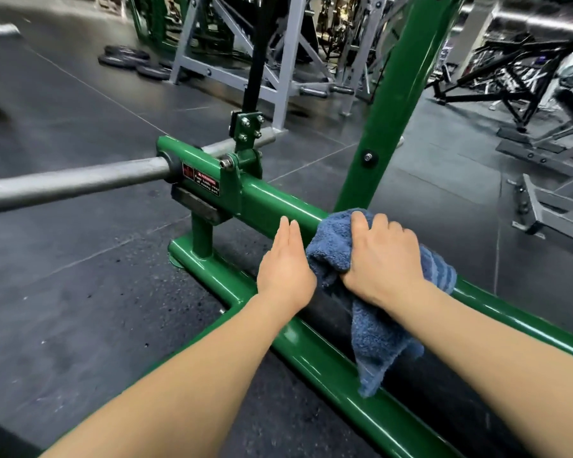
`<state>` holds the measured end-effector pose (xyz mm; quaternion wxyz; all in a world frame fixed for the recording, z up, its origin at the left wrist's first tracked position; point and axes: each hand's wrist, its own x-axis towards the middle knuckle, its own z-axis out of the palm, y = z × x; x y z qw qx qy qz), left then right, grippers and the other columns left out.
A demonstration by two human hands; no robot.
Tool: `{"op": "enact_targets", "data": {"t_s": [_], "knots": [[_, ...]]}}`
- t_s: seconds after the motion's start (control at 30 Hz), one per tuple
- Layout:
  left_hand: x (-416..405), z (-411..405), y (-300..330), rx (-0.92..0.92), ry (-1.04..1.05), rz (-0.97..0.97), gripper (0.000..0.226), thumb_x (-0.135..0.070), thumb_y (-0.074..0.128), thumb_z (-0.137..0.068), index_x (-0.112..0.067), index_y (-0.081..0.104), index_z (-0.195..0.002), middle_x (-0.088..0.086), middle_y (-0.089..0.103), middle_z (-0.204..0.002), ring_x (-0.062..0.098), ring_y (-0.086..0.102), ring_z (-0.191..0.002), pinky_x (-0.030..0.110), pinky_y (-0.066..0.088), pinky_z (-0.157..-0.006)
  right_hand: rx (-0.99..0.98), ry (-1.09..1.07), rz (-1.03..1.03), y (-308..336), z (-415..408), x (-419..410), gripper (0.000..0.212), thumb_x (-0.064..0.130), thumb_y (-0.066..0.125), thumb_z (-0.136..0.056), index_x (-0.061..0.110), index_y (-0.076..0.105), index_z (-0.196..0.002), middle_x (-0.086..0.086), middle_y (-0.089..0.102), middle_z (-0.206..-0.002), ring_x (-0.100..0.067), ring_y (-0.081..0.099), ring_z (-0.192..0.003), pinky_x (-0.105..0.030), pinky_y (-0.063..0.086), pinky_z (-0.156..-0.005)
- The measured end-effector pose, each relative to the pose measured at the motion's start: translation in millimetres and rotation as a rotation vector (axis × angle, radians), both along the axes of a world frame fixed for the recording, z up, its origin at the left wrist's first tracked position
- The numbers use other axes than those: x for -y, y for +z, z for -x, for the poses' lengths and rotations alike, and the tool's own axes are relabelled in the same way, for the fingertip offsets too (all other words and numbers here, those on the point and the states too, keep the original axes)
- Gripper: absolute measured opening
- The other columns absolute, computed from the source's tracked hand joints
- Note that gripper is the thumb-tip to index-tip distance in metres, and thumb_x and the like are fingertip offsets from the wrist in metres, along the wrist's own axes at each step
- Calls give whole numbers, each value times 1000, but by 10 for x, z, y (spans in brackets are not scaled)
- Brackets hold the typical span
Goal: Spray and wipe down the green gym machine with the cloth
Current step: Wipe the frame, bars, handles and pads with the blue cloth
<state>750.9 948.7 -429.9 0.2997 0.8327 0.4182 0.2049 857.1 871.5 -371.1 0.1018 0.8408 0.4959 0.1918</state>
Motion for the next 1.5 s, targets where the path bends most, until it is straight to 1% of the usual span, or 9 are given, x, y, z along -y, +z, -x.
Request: {"op": "enact_targets", "data": {"t_s": [0.37, 0.43, 0.53, 0.77, 1.03, 1.1, 1.2, 1.33, 1.5], "knots": [[-761, 301, -110, -42, 173, 21, 70, -11, 45, -92, -15, 12, -154, -2, 1, -163, 20, 25, -144, 34, 32, -107, -56, 100, -34, -98, 332, -1078, 80, 33, 62, -76, 9, 25, -143, -18, 47, -123, -35, 50, -107, -39, 38, -82], [-851, 345, -132, 5, 200, 35, 64, -10, 45, -90, -16, 22, -150, -1, 14, -161, 25, 37, -136, 37, 39, -100, -76, 109, -37, -119, 382, -1265, 80, 33, 63, -75, 9, 26, -142, -19, 46, -125, -36, 49, -109, -40, 37, -85], [-923, 399, -144, 123, 271, 43, 54, -6, 42, -83, -17, 35, -135, 5, 49, -135, 34, 54, -110, 41, 46, -81, -96, 128, -47, -152, 446, -1512, 80, 32, 64, -75, 9, 27, -142, -21, 44, -129, -37, 48, -112, -41, 37, -89], [-992, 387, -199, 189, 404, 24, 77, -5, 42, -80, -27, 15, -148, 5, 48, -142, 37, 57, -107, 38, 43, -70, -145, 200, -58, -153, 497, -1875, 68, 31, 66, -74, 11, 35, -132, -18, 48, -124, -34, 50, -111, -40, 39, -85], [-507, 325, -107, 194, 266, -82, 56, -6, 43, -80, -15, 40, -136, 5, 49, -137, 29, 47, -123, 40, 45, -92, -95, 286, -77, -149, 364, -1075, 81, 31, 63, -77, 16, 23, -146, -16, 44, -128, -35, 47, -109, -42, 35, -90], [-336, 295, -110, 180, 202, -137, 39, -6, 46, -79, -12, 51, -117, 8, 53, -123, 30, 51, -113, 38, 45, -85, -61, 270, -81, -155, 316, -780, 83, 32, 62, -77, 16, 21, -147, -18, 42, -130, -35, 46, -110, -43, 34, -92], [-10, 233, -79, 88, 106, -178, 14, -15, 53, -79, -12, 50, -93, 10, 51, -101, 32, 52, -95, 36, 40, -70, -8, 236, -72, -228, 184, -281, 90, 38, 70, -71, 15, 27, -147, -22, 39, -137, -38, 43, -117, -47, 32, -102], [530, 63, -39, -1, -113, -185, 16, -21, 57, -81, -13, 45, -89, 6, 49, -95, 30, 53, -94, 34, 37, -69, 74, 234, -94, -336, -70, 440, 96, 35, 85, -42, 14, 57, -132, -27, 54, -129, -44, 53, -117, -54, 41, -101], [1107, -195, 37, -53, -276, -148, 16, -23, 56, -82, -16, 43, -88, 7, 57, -98, 30, 56, -96, 35, 42, -74, 94, 183, -5, -268, -279, 1189, 101, 37, 86, -40, 16, 55, -134, -25, 51, -135, -43, 50, -124, -57, 39, -102]]}}
